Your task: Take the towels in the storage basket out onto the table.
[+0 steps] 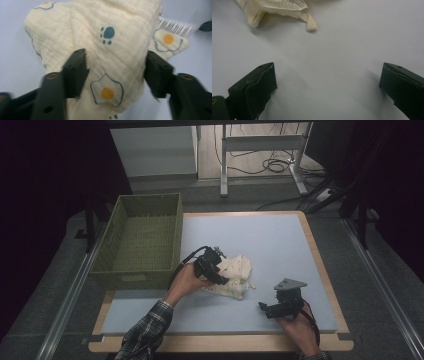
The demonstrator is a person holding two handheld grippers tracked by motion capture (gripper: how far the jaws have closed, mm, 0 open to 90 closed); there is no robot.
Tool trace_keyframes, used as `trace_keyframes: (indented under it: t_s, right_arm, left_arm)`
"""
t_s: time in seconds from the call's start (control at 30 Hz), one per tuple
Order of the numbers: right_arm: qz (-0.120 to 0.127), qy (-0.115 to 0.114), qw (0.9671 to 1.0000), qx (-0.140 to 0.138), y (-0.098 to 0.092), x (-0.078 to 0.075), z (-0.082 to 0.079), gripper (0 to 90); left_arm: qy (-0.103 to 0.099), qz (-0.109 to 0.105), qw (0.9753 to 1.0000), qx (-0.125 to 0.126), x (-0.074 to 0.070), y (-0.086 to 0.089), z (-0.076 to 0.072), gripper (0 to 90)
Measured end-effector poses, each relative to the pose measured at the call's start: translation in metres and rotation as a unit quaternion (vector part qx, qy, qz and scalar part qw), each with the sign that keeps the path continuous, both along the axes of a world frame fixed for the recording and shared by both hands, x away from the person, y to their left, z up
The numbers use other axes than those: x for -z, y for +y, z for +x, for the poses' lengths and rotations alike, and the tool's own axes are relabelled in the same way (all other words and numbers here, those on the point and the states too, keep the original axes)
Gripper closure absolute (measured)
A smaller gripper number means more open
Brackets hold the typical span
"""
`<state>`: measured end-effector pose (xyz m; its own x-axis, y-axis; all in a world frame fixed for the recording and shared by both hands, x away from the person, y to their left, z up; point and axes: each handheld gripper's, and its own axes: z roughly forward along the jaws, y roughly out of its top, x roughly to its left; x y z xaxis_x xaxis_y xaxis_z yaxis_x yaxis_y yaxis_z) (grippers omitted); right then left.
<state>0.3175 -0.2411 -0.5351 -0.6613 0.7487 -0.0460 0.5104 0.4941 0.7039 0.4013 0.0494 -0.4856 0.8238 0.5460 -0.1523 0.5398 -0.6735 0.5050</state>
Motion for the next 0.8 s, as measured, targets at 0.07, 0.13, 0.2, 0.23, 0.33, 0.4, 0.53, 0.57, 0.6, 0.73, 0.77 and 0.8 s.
trace_keyframes:
  t_s: [0.07,0.13,0.2,0.23,0.33,0.4,0.53,0.57,0.6,0.73,0.77,0.8]
  right_arm:
    - [-0.001,0.0,1.0,-0.001,0.0,0.0,0.0,1.2]
    - [0.001,0.002,1.0,0.0,0.0,0.0,0.001,1.2]
    - [0.001,0.003,1.0,0.0,0.0,0.0,0.001,1.4]
    - [0.002,0.003,1.0,0.0,0.0,0.0,0.0,2.4]
    - [0.007,-0.001,1.0,-0.001,-0.002,-0.002,0.0,9.6]
    - [0.01,-0.006,0.9999,-0.005,-0.005,-0.003,-0.001,19.4]
    - [0.007,0.0,0.9998,-0.02,-0.006,-0.009,0.002,43.8]
    - [0.008,0.003,0.9996,-0.028,-0.005,-0.01,0.004,47.9]
    - [0.012,0.006,0.9994,-0.033,-0.005,-0.011,0.006,52.1]
    - [0.026,0.013,0.9982,-0.053,0.0,-0.016,0.019,61.8]
    - [0.029,0.015,0.9977,-0.058,0.002,-0.018,0.022,62.1]
    - [0.036,0.02,0.997,-0.065,0.004,-0.019,0.025,62.5]
  left_arm:
    - [-0.009,-0.002,1.0,-0.001,-0.001,0.002,-0.005,33.2]
    - [-0.016,-0.004,0.9999,-0.002,-0.002,0.005,-0.01,32.4]
    - [-0.023,-0.009,0.9997,-0.004,-0.003,0.009,-0.014,32.6]
    - [-0.027,-0.011,0.9995,-0.008,-0.004,0.011,-0.017,33.2]
    - [-0.036,-0.019,0.9991,-0.016,-0.004,0.016,-0.023,35.9]
    - [-0.039,-0.022,0.9988,-0.021,-0.002,0.019,-0.027,38.0]
    - [-0.046,-0.029,0.9981,-0.029,0.001,0.024,-0.033,44.7]
    - [-0.047,-0.029,0.9981,-0.028,0.002,0.025,-0.035,48.1]
    - [-0.05,-0.027,0.998,-0.025,0.003,0.026,-0.036,51.1]
    - [-0.053,-0.024,0.9979,-0.028,0.005,0.028,-0.038,54.9]
    - [-0.054,-0.025,0.9978,-0.029,0.006,0.029,-0.039,54.4]
    - [-0.056,-0.029,0.9976,-0.031,0.006,0.029,-0.039,53.3]
